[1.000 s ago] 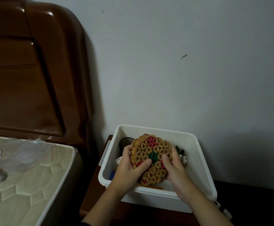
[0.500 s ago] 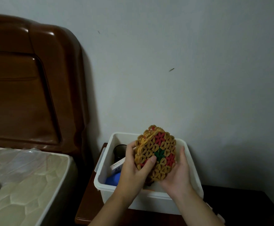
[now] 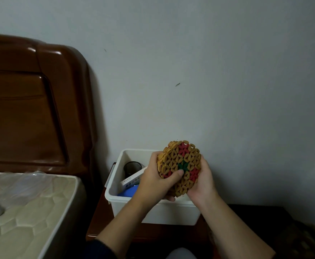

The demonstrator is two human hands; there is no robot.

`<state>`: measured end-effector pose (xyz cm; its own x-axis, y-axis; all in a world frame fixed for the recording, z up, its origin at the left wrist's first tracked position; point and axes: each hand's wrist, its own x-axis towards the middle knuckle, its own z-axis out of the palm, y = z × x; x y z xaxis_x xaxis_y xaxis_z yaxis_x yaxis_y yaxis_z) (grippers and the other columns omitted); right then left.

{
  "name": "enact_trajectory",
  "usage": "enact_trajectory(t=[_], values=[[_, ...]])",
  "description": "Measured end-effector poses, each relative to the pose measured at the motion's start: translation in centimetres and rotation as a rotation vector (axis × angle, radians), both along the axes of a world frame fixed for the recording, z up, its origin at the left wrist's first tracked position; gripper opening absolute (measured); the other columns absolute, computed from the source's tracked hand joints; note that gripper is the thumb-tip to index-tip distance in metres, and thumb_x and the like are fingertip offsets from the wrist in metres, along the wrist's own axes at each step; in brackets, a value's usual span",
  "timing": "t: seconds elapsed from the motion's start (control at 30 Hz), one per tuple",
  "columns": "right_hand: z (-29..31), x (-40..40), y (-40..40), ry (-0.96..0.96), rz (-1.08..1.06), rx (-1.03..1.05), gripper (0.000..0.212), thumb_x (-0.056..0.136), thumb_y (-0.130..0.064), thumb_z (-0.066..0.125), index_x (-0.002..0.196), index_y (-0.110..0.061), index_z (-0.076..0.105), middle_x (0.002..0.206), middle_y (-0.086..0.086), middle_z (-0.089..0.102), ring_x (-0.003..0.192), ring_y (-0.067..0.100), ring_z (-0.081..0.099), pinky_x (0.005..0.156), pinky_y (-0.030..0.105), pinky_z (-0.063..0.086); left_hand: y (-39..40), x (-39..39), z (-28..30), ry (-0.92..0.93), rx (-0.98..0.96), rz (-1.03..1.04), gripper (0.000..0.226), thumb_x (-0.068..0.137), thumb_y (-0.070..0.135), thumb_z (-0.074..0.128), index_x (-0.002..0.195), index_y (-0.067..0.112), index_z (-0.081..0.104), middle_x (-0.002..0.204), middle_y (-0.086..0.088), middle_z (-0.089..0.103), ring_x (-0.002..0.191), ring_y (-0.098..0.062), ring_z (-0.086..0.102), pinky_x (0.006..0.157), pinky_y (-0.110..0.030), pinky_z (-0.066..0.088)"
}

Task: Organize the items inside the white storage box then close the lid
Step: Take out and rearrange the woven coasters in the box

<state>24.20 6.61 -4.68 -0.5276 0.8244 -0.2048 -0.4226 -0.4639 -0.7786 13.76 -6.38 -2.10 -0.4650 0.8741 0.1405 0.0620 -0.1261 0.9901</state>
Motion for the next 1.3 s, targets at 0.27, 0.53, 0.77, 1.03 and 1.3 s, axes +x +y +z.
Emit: enact_trajectory(t=[0.27,0.53,0.77,1.03,1.3], values=[[2.0,1.7,0.0,-0.103,0.030,0.054,0.056,0.110,-0.045,0.037,0.137,-0.006,0.068,0.135,0.022,0.069,0.128,0.040,0.065,0.115,0.060,0.045,-0.1,0.4,2.2,0.009,-0.054,-0.125,0.062,0.085,0.023,0.089,0.128,0.038,0.047,0.118,-0.002,0.072,0.085,-0.036,0.079,0.055,-0.042,0.064],[5.3,3.7,1.2,-0.391,-0.095,0.380,0.083,0.084,-0.089,0.037,0.116,-0.024,0.077,0.109,0.005,0.081,0.105,0.028,0.077,0.097,0.054,0.060,1.4,1.9,3.1,-0.022,-0.066,-0.182,0.063,0.085,0.021,0.089,0.130,0.030,0.047,0.119,-0.008,0.073,0.085,-0.037,0.080,0.047,-0.034,0.060],[4.2,5.1,4.4,-0.439,-0.125,0.424,0.069,0.100,-0.076,0.030,0.108,-0.029,0.079,0.103,0.000,0.082,0.098,0.022,0.078,0.078,0.040,0.064,5.3,2.2,3.7,0.050,-0.115,-0.220,0.055,0.086,0.030,0.089,0.126,0.029,0.050,0.115,-0.007,0.075,0.085,-0.035,0.080,0.045,-0.035,0.060],[5.6,4.5,10.8,-0.517,0.339,0.728,0.062,0.072,-0.078,0.079,0.119,-0.037,0.071,0.123,-0.002,0.077,0.117,0.021,0.073,0.092,0.038,0.061,8.3,-4.0,2.5,0.108,-0.223,-0.240,0.048,0.084,0.027,0.090,0.120,0.030,0.059,0.115,-0.005,0.077,0.089,-0.036,0.080,0.042,-0.030,0.054],[2.0,-0.1,15.1,-0.862,0.709,1.008,0.038,0.091,-0.043,0.081,0.127,-0.037,0.068,0.119,-0.012,0.074,0.109,0.004,0.072,0.094,0.031,0.061,11.8,-7.6,-4.0,0.116,-0.413,-0.346,0.053,0.085,0.026,0.089,0.126,0.025,0.056,0.117,-0.005,0.076,0.094,-0.030,0.080,0.048,-0.036,0.061]])
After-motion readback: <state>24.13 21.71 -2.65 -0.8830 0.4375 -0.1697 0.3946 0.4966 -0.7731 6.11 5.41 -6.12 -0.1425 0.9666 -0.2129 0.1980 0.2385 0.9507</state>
